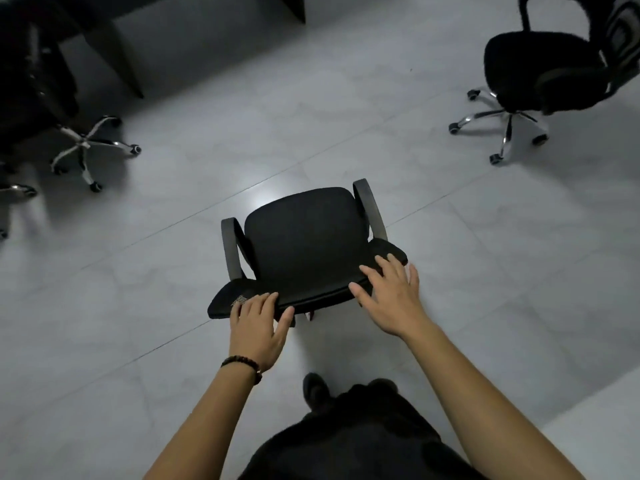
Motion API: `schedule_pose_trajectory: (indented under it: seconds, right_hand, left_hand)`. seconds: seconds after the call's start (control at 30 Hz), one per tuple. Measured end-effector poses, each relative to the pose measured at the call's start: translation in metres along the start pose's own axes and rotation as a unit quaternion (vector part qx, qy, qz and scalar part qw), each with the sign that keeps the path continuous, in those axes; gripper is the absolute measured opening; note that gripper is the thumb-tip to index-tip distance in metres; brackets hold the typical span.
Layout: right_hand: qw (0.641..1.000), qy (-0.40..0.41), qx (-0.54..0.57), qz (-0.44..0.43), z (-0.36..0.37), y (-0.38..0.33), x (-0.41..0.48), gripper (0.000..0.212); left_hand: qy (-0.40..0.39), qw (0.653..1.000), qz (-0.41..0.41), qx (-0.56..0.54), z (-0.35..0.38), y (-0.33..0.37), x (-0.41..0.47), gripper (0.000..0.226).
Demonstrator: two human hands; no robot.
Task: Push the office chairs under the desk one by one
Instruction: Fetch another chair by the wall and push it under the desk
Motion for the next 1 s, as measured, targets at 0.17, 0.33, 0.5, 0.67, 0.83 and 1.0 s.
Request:
schedule_pose_trajectory:
  seconds: [0.17, 0.33, 0.5, 0.67, 0.83, 1.0]
  right_hand:
    - [0.998, -0.013, -0.061, 0.009, 0.003, 0.002, 0.009, 0.080]
    - [0.997, -0.012, -0.074, 0.008, 0.002, 0.010, 0.023, 0.092]
    - [0.997, -0.017, -0.066, -0.026, -0.008, 0.018, 0.057, 0.079]
    - [0.995, -0.029, -0.060, -0.074, -0.026, 0.009, 0.108, 0.074]
    - [0.992, -0.029, -0.063, -0.107, -0.041, -0.008, 0.163, 0.073]
    - [0.989, -0.026, -0.072, -0.124, -0.050, -0.035, 0.208, 0.074]
  left_hand:
    - [-0.025, 0.998, -0.011, 0.055, 0.000, 0.008, 0.008, 0.061]
    - [-0.032, 0.998, -0.020, 0.058, 0.012, 0.017, 0.017, 0.060]
    - [0.000, 0.998, -0.044, 0.049, 0.019, 0.027, 0.033, 0.072]
    - [0.011, 0.993, -0.108, 0.048, 0.010, 0.034, 0.065, 0.067]
    - [0.032, 0.981, -0.190, 0.009, 0.000, 0.038, 0.105, 0.058]
    - [0.043, 0.979, -0.198, -0.003, -0.021, 0.020, 0.146, 0.058]
Point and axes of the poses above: each hand's wrist, its own x-axis towards the middle knuckle, its own z-axis out of the palm, y = z × x, the point moved 1 cm from there along x, towards the middle knuckle, and after that the axes turned 8 degrees about z, right-handed, at the moved point
